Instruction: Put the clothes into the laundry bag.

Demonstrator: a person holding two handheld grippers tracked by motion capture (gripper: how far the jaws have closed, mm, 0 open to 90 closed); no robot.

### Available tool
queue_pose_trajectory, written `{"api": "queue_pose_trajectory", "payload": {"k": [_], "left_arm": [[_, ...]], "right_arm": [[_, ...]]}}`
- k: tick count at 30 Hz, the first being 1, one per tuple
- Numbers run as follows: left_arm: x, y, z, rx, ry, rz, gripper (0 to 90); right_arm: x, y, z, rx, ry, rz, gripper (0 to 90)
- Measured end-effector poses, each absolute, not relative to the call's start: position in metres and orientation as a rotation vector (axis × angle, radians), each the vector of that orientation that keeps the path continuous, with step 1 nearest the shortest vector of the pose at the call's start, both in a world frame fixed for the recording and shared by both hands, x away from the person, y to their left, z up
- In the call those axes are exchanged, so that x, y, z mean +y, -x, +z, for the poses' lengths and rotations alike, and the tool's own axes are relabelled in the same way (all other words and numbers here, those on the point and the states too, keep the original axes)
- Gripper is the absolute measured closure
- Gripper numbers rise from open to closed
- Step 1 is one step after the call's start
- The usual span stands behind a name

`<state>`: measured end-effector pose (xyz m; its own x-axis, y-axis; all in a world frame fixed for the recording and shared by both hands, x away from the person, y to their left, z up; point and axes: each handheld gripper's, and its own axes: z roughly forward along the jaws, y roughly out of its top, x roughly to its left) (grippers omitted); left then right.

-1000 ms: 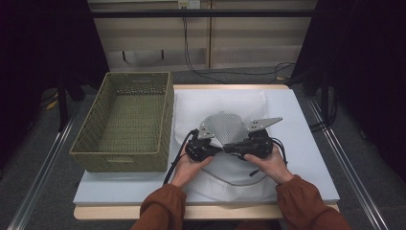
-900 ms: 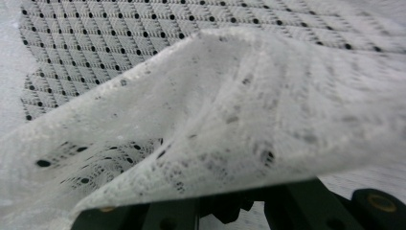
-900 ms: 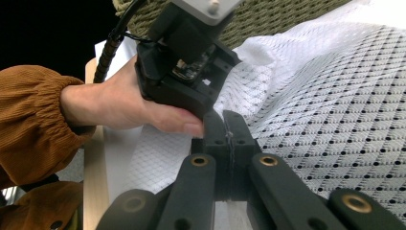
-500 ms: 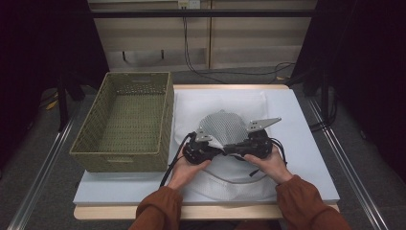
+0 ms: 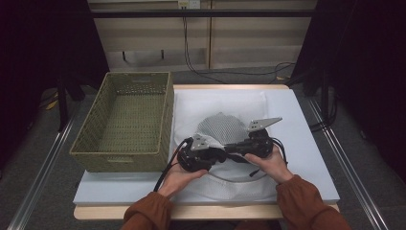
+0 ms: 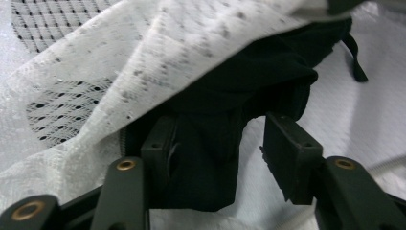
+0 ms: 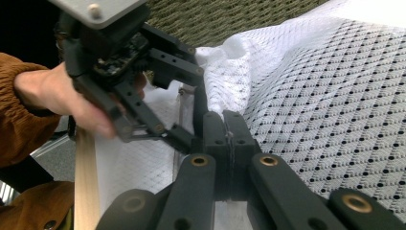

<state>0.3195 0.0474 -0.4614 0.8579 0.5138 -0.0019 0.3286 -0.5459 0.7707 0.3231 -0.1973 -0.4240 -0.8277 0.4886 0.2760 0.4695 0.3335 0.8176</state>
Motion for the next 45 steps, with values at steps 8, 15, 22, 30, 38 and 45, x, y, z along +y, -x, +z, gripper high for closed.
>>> {"api": "queue_pose_trajectory", "payload": {"k": [8, 15, 22, 30, 38, 45], "left_arm": [[0.044, -0.320, -0.457, 0.603, -2.098, 0.303, 41.6], [0.059, -0.314, -0.447, 0.589, -2.115, 0.338, 45.4], [0.085, -0.304, -0.442, 0.578, -2.100, 0.341, 54.9], [0.077, -0.309, -0.460, 0.591, -2.185, 0.288, 56.2], [0.064, -0.324, -0.477, 0.614, -2.252, 0.246, 66.4], [0.048, -0.330, -0.478, 0.612, -2.281, 0.241, 80.3]], "right_arm": [[-0.198, -0.324, -0.423, 2.535, -0.919, 1.563, 90.0], [-0.200, -0.323, -0.422, 2.531, -0.917, 1.564, 90.0], [-0.199, -0.324, -0.421, 2.532, -0.911, 1.562, 90.0], [-0.198, -0.323, -0.421, 2.536, -0.905, 1.558, 90.0], [-0.197, -0.322, -0.421, 2.541, -0.899, 1.552, 90.0], [-0.195, -0.322, -0.423, 2.554, -0.895, 1.549, 90.0]]}}
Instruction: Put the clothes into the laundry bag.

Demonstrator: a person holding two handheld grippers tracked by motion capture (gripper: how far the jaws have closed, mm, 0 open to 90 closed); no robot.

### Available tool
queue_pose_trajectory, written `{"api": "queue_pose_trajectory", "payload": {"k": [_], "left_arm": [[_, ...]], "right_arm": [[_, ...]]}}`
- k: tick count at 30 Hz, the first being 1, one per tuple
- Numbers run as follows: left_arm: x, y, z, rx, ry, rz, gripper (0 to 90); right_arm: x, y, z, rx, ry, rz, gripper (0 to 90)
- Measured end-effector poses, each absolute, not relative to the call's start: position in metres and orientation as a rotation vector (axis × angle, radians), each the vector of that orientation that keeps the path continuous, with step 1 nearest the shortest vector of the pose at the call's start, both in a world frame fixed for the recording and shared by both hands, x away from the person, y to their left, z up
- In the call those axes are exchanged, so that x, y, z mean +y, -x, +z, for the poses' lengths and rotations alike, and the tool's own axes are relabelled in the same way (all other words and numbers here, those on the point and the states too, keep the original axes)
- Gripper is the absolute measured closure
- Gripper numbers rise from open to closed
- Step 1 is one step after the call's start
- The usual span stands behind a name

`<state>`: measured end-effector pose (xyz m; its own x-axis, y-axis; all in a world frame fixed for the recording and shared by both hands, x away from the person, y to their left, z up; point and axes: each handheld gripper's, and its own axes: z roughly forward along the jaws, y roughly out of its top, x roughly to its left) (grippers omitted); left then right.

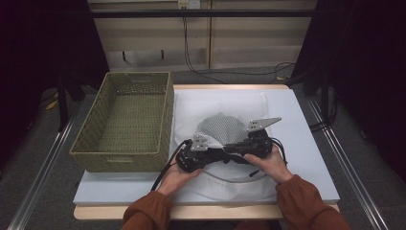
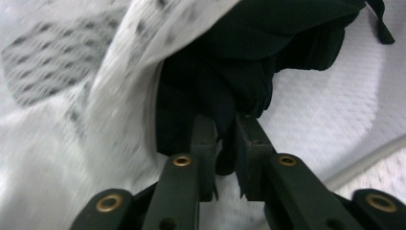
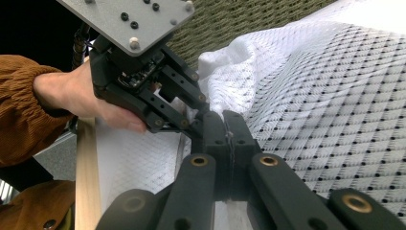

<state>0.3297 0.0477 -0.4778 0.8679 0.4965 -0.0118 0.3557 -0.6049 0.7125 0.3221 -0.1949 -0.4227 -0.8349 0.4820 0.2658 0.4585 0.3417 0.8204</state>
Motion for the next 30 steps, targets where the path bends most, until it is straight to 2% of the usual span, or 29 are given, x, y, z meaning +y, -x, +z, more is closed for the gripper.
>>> {"api": "queue_pose_trajectory", "payload": {"k": [4, 9, 22, 24, 28, 30], "left_arm": [[0.041, -0.338, -0.480, 0.642, -2.243, 0.211, 81.5], [0.027, -0.341, -0.479, 0.665, -2.250, 0.258, 81.5], [0.018, -0.358, -0.486, 0.766, -2.159, 0.274, 81.7], [0.019, -0.358, -0.485, 0.764, -2.168, 0.275, 81.1], [0.025, -0.350, -0.481, 0.728, -2.175, 0.244, 71.1], [0.030, -0.347, -0.477, 0.711, -2.184, 0.236, 70.4]], "right_arm": [[-0.194, -0.321, -0.423, 2.557, -0.906, 1.541, 90.0], [-0.192, -0.320, -0.424, 2.567, -0.896, 1.547, 90.0], [-0.197, -0.317, -0.422, 2.568, -0.892, 1.561, 90.0], [-0.197, -0.317, -0.424, 2.571, -0.892, 1.556, 90.0], [-0.197, -0.318, -0.426, 2.575, -0.899, 1.554, 90.0], [-0.199, -0.319, -0.426, 2.571, -0.908, 1.555, 90.0]]}}
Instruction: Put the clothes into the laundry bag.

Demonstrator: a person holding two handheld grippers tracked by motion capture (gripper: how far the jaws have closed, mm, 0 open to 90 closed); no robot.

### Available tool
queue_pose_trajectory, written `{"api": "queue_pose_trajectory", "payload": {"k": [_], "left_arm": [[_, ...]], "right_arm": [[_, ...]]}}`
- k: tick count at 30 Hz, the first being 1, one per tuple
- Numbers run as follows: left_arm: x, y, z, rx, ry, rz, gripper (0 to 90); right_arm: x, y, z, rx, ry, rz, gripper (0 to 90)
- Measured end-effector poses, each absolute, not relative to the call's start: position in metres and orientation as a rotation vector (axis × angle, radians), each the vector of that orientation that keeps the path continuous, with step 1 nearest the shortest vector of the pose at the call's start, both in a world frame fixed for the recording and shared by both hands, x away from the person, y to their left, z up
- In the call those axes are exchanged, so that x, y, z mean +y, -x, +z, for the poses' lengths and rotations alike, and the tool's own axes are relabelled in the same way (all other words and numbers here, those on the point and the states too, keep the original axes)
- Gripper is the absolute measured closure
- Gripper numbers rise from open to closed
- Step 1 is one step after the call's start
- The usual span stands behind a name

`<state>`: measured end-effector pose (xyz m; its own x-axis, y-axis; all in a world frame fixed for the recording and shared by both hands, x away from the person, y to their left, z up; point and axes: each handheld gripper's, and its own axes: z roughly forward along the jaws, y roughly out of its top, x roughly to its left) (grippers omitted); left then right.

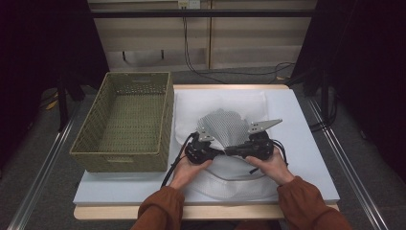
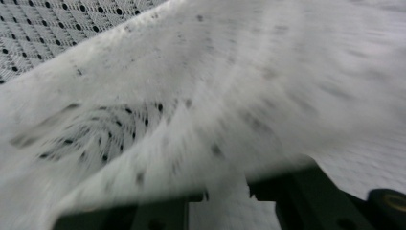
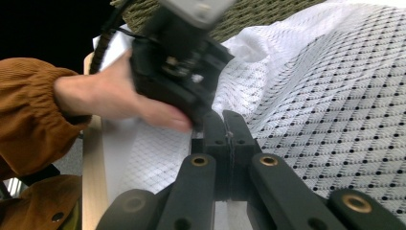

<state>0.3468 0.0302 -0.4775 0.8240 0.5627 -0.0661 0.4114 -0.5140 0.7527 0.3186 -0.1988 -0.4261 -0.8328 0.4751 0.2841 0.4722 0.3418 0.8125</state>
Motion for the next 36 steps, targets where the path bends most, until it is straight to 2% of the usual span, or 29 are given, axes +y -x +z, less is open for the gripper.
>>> {"api": "queue_pose_trajectory", "payload": {"k": [4, 14, 23, 36], "left_arm": [[0.044, -0.333, -0.468, 0.656, -2.189, 0.236, 67.0], [0.075, -0.301, -0.451, 0.598, -2.171, 0.248, 66.2], [0.110, -0.281, -0.451, 0.627, -2.187, 0.215, 65.0], [0.153, -0.269, -0.464, 0.730, -2.233, 0.251, 54.0]], "right_arm": [[-0.200, -0.319, -0.427, 2.567, -0.919, 1.556, 90.0], [-0.196, -0.313, -0.434, 2.604, -0.915, 1.528, 90.0], [-0.197, -0.307, -0.441, 2.620, -0.907, 1.502, 90.0], [-0.196, -0.310, -0.451, 2.680, -0.908, 1.438, 90.0]]}}
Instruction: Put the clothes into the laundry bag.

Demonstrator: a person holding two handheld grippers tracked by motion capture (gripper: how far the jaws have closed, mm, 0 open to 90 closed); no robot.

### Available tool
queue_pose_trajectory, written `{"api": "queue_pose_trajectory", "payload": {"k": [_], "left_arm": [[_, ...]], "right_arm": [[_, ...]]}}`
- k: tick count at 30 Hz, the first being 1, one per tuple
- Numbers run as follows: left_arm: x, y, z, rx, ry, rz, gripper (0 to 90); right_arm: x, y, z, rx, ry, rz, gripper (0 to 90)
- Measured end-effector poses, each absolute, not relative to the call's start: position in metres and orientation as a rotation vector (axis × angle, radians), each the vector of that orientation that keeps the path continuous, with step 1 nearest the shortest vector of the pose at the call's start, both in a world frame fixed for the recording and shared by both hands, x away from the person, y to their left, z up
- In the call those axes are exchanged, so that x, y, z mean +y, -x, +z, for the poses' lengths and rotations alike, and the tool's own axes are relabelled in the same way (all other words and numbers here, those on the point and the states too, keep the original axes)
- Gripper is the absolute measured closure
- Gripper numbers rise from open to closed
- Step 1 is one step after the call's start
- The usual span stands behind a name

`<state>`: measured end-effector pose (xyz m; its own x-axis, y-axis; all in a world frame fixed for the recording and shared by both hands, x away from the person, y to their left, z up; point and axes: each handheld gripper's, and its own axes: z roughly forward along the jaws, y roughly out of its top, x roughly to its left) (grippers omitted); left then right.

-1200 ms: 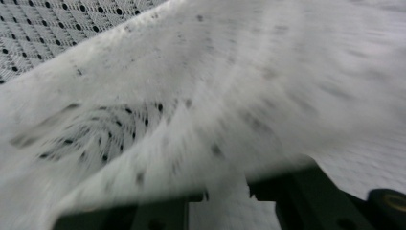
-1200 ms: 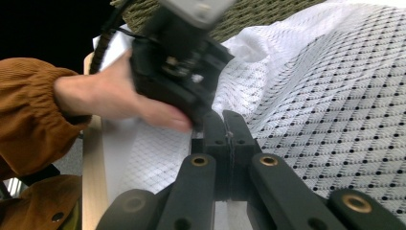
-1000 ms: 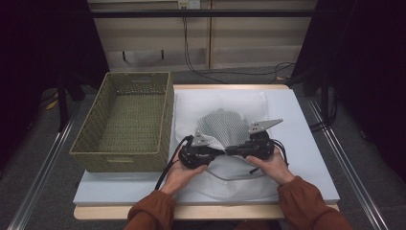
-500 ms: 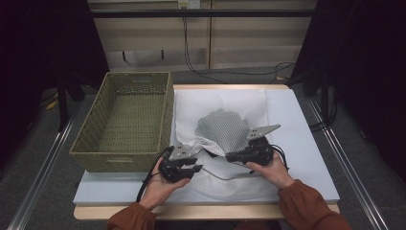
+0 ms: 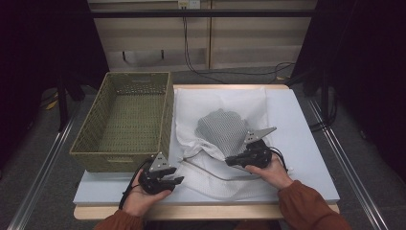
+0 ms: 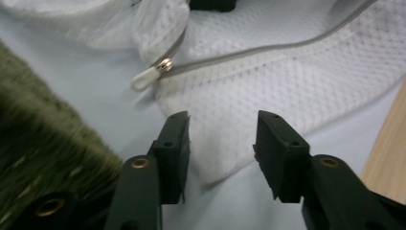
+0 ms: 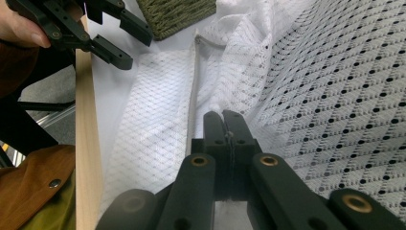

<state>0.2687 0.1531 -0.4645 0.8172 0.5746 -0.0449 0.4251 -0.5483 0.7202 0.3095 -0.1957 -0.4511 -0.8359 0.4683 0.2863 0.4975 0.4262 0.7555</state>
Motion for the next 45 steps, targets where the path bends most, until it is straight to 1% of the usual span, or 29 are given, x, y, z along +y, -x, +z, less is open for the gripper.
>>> {"api": "queue_pose_trajectory", "payload": {"k": [3, 5, 9, 15, 16, 17, 19, 20, 22, 23, 27, 28, 31, 32, 34, 36, 38, 40, 43, 45], "left_arm": [[0.163, -0.266, -0.468, 0.766, -2.223, 0.243, 48.4], [0.166, -0.266, -0.470, 0.765, -2.218, 0.234, 49.3], [0.157, -0.267, -0.473, 0.733, -2.246, 0.202, 50.4], [0.146, -0.274, -0.477, 0.733, -2.273, 0.232, 51.5], [0.145, -0.274, -0.477, 0.737, -2.265, 0.242, 54.9], [0.145, -0.275, -0.477, 0.731, -2.268, 0.233, 61.2], [0.145, -0.276, -0.475, 0.718, -2.280, 0.220, 74.9], [0.144, -0.275, -0.475, 0.698, -2.292, 0.216, 84.6], [0.143, -0.273, -0.473, 0.657, -2.314, 0.213, 87.3], [0.143, -0.273, -0.472, 0.631, -2.327, 0.195, 87.6], [0.147, -0.263, -0.471, 0.646, -2.332, 0.163, 88.0], [0.149, -0.262, -0.469, 0.635, -2.353, 0.157, 87.9], [0.154, -0.258, -0.468, 0.665, -2.319, 0.122, 88.0], [0.155, -0.256, -0.468, 0.659, -2.330, 0.118, 88.0], [0.157, -0.250, -0.470, 0.655, -2.336, 0.103, 87.9], [0.158, -0.246, -0.470, 0.651, -2.332, 0.088, 87.8], [0.159, -0.243, -0.470, 0.643, -2.327, 0.090, 87.7], [0.161, -0.240, -0.470, 0.625, -2.325, 0.071, 87.6], [0.162, -0.239, -0.470, 0.640, -2.321, 0.056, 87.3], [0.164, -0.239, -0.470, 0.635, -2.305, 0.049, 85.3]], "right_arm": [[-0.196, -0.310, -0.453, -2.623, 0.893, -1.403, 90.0], [-0.196, -0.310, -0.454, -2.623, 0.893, -1.403, 90.0], [-0.195, -0.311, -0.455, -2.630, 0.898, -1.392, 90.0], [-0.194, -0.311, -0.456, -2.632, 0.895, -1.384, 90.0], [-0.194, -0.311, -0.457, -2.632, 0.896, -1.384, 90.0], [-0.194, -0.311, -0.457, -2.631, 0.898, -1.385, 90.0], [-0.195, -0.311, -0.457, -2.633, 0.902, -1.381, 90.0], [-0.195, -0.312, -0.458, -2.631, 0.897, -1.384, 89.9], [-0.194, -0.312, -0.458, -2.637, 0.899, -1.380, 89.7], [-0.195, -0.312, -0.457, -2.635, 0.901, -1.381, 89.7], [-0.195, -0.313, -0.459, -2.635, 0.916, -1.375, 89.0], [-0.195, -0.313, -0.460, -2.631, 0.921, -1.370, 87.0], [-0.195, -0.313, -0.461, -2.644, 0.926, -1.362, 84.1], [-0.194, -0.313, -0.461, -2.645, 0.932, -1.360, 81.5], [-0.195, -0.313, -0.461, -2.651, 0.933, -1.359, 80.8], [-0.196, -0.313, -0.460, -2.658, 0.952, -1.358, 77.0], [-0.197, -0.312, -0.459, -2.657, 0.952, -1.363, 75.9], [-0.199, -0.310, -0.457, -2.666, 0.951, -1.368, 68.6], [-0.204, -0.304, -0.454, -2.682, 0.975, -1.386, 63.3], [-0.210, -0.301, -0.452, -2.680, 0.981, -1.400, 62.9]]}}
